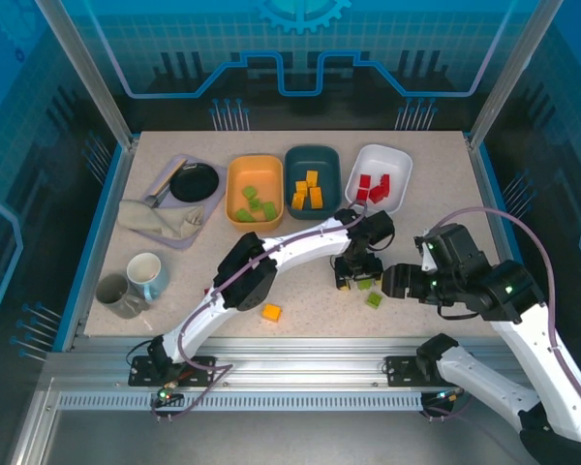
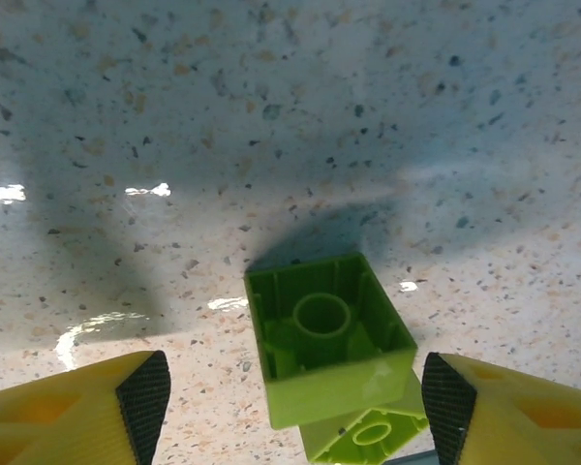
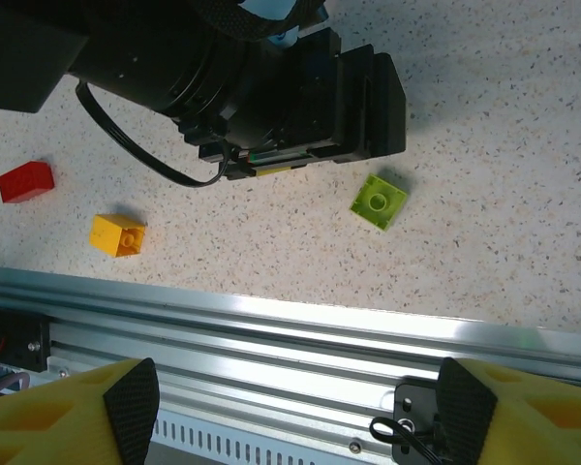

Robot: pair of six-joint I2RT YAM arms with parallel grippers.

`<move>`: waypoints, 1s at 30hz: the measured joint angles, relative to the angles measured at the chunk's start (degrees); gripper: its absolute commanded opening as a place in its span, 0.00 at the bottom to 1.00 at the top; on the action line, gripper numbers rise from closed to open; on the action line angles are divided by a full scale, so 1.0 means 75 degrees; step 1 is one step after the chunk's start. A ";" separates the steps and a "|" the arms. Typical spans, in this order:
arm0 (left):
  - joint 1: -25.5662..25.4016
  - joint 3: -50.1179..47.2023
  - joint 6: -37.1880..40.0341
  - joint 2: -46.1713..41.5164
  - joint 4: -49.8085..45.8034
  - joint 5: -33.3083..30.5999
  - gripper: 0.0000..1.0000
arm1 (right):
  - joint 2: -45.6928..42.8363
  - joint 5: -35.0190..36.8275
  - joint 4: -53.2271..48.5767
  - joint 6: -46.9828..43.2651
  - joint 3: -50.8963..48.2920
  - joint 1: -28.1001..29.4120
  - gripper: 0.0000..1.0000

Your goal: Sort the legos into containers by color

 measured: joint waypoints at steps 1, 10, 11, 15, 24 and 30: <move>-0.0012 0.0050 -0.0026 0.0047 -0.0006 0.0000 0.68 | -0.0035 0.0000 -0.0023 -0.0009 0.0000 0.0000 0.78; -0.0096 0.0108 -0.0152 0.0201 0.0029 -0.0009 0.48 | -0.0108 -0.0029 -0.0105 -0.0085 0.0000 0.0000 0.77; -0.0096 0.0108 -0.0157 0.0216 0.0032 -0.0015 0.44 | -0.0108 -0.0029 -0.0105 -0.0085 0.0000 0.0000 0.77; -0.0096 0.0140 -0.0160 0.0230 0.0020 -0.0067 0.33 | -0.0105 -0.0041 -0.0105 -0.0134 0.0000 0.0000 0.77; -0.0006 -0.0117 0.0111 -0.0146 0.0026 -0.0568 0.32 | -0.0099 -0.0682 0.0245 -0.0583 0.0000 0.0006 0.74; 0.0656 -0.1189 0.0460 -0.1749 0.0026 -0.0851 0.32 | 0.0117 -0.1131 0.1090 -0.0959 0.0035 0.0560 0.74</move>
